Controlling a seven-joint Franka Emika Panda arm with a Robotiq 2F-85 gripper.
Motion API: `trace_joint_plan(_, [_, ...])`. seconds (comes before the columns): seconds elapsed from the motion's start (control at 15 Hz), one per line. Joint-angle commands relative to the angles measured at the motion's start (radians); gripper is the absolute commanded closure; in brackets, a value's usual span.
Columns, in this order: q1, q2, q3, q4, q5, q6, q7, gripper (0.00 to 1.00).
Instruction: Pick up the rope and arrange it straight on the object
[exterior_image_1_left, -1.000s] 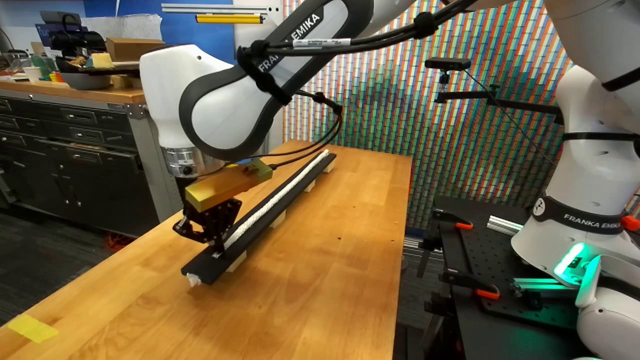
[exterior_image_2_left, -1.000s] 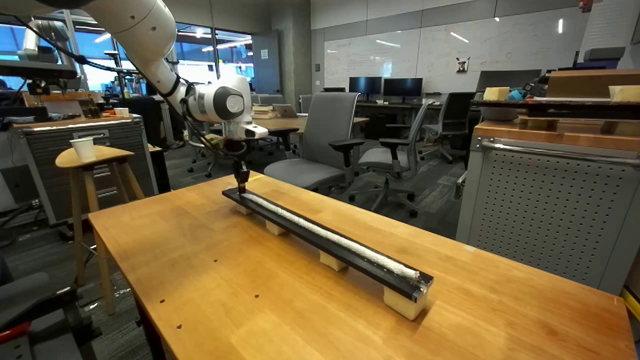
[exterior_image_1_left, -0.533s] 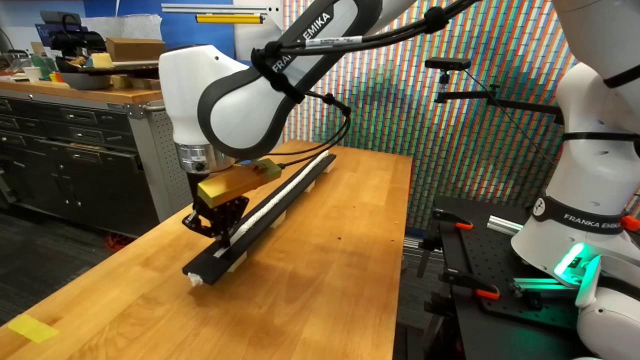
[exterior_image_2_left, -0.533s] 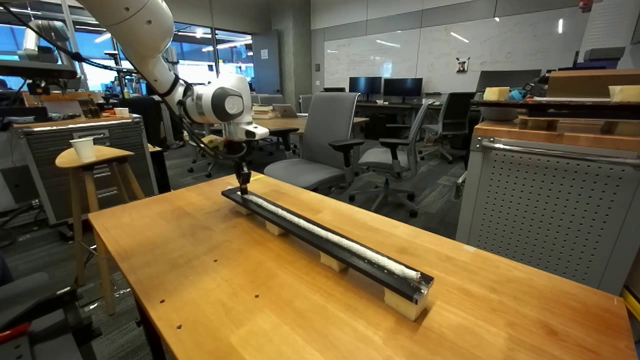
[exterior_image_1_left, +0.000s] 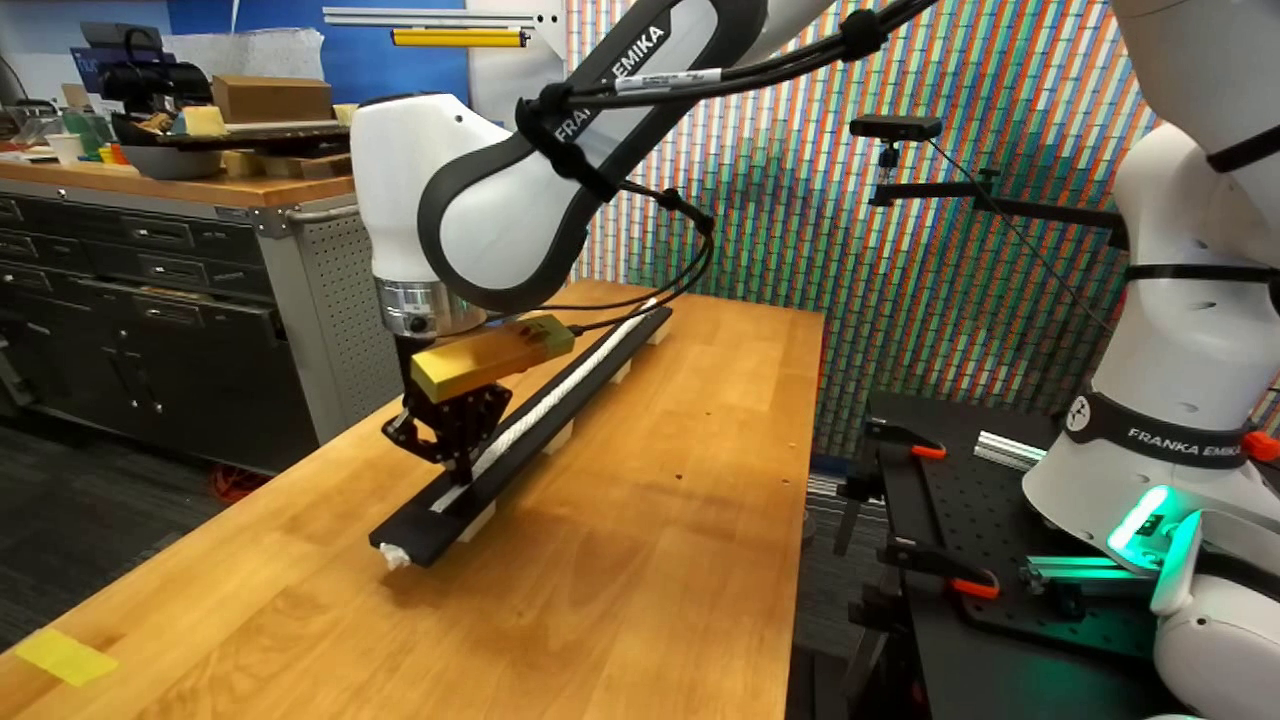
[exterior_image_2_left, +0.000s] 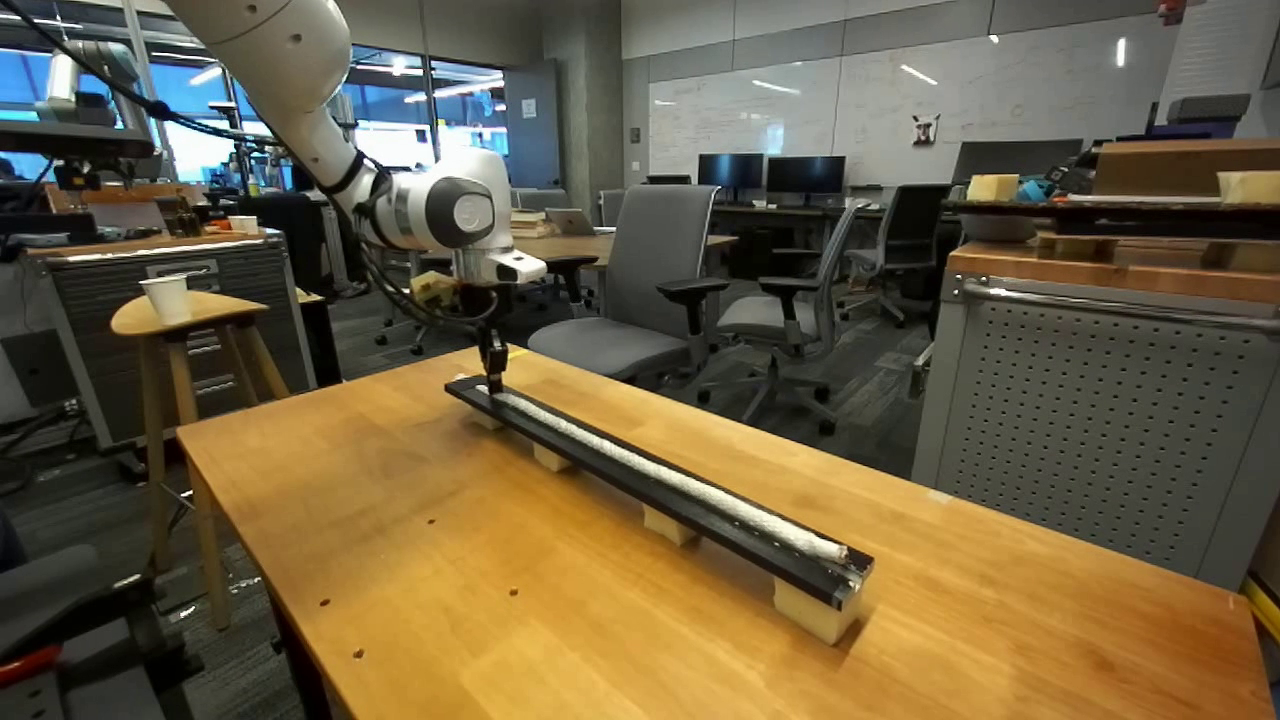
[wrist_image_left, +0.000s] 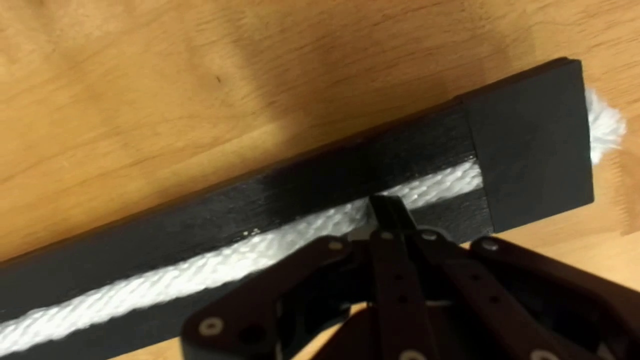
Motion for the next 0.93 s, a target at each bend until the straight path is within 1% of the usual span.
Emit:
trace_joint_plan(0.0, [-0.018, -0.027, -0.019, -0.067, 0.024, 0.026, 0.001, 1.00])
trace_joint_plan(0.4, [-0.039, -0.044, -0.022, -0.106, 0.044, 0.065, -0.007, 1.00])
trace_joint_plan(0.87, [-0.070, -0.060, -0.018, -0.129, 0.057, 0.071, -0.034, 1.00])
